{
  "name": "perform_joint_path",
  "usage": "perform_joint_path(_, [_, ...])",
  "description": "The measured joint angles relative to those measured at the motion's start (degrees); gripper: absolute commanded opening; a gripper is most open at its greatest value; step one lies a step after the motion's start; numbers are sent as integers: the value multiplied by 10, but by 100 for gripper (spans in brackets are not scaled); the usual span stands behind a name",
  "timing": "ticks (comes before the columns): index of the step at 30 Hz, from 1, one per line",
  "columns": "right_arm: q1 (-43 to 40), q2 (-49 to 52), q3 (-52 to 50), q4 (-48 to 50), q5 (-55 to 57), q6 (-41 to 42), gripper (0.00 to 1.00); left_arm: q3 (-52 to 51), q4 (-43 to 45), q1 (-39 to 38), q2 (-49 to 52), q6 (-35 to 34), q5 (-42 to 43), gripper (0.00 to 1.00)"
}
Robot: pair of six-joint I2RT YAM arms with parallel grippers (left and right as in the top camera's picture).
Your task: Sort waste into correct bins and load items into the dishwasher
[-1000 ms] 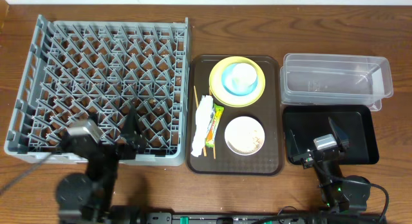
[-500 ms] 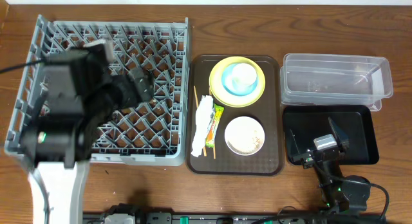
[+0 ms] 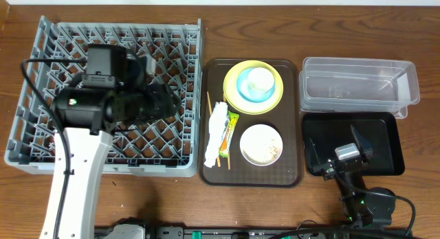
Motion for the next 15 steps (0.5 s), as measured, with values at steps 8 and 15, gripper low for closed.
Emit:
perform_joint_path(8, [0, 0, 0, 0, 0, 0, 99, -2, 19, -115, 0, -28, -87, 45])
perform_joint_path(15, [0, 0, 0, 0, 0, 0, 99, -5, 51, -231, 25, -44, -120, 40])
